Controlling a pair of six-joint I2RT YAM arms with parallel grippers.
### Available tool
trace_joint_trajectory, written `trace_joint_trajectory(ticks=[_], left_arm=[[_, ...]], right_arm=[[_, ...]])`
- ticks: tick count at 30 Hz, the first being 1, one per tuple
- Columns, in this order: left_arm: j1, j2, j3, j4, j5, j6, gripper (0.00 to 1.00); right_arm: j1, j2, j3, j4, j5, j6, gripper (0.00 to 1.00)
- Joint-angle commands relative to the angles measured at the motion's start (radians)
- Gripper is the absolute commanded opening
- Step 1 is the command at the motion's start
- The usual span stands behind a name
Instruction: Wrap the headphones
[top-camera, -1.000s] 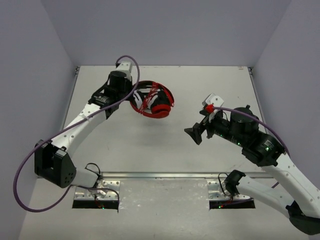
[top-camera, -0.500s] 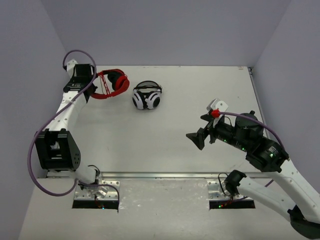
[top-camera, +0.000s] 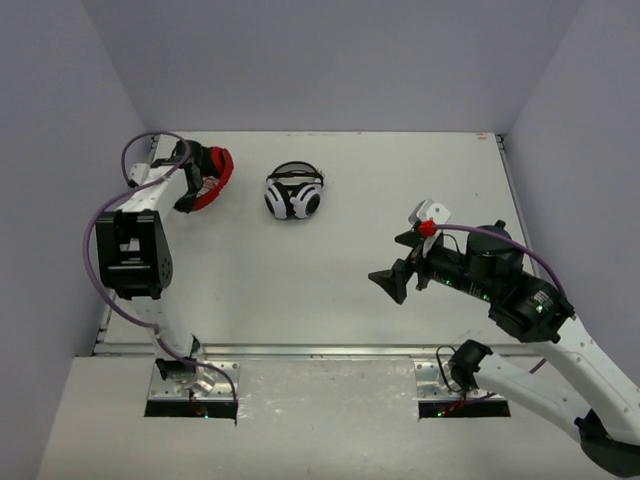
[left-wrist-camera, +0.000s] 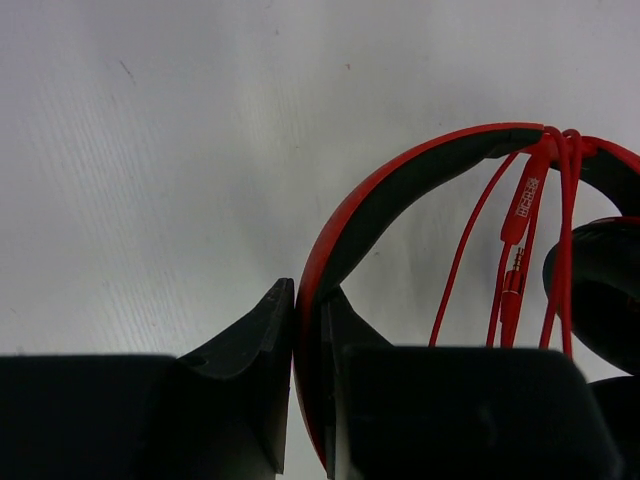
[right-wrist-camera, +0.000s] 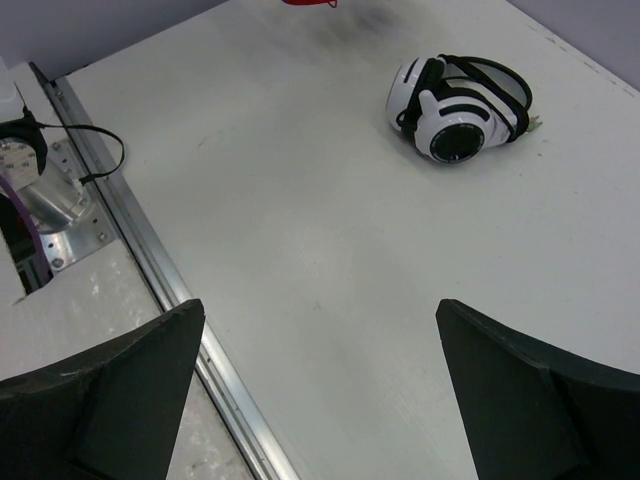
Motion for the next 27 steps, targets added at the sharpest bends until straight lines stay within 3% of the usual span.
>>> trace_joint_trajectory(ticks=[1, 11, 13, 16, 18, 19, 24, 27], left_arm=[[-0.035, 0.04, 0.122, -0.054, -0.145, -0.254, 0.0], [-0.059, 0.22, 0.168, -0.109, -0.165, -0.389, 0.02], [-0.067, 0.232, 0.168, -0.118, -0.175, -0.406, 0.09], [-0.114, 0.237, 0.165, -0.129, -0.194, -0.426, 0.32], [-0.118, 0.241, 0.162, -0.132, -0.179, -0.429, 0.4], [-0.118, 0.243, 0.159, -0.127, -0.172, -0.425, 0.52], [-0.119, 0.229, 0.129, -0.109, -0.139, -0.413, 0.66], [-0.121, 0.17, 0.078, -0.103, -0.102, -0.419, 0.83]], right_arm=[[-0.003, 0.011, -0.003, 0.056, -0.025, 0.012, 0.99], [-0.003, 0.024, -0.032, 0.082, -0.044, 0.004, 0.99], [-0.003, 0.025, -0.037, 0.082, -0.045, 0.003, 0.99], [-0.002, 0.024, -0.042, 0.087, -0.042, 0.001, 0.99], [-0.003, 0.025, -0.043, 0.087, -0.044, 0.0, 0.99], [-0.003, 0.025, -0.043, 0.087, -0.044, 0.001, 0.99], [-0.003, 0.015, -0.049, 0.088, -0.039, -0.003, 0.99], [-0.003, 0.015, -0.049, 0.09, -0.031, -0.008, 0.99]])
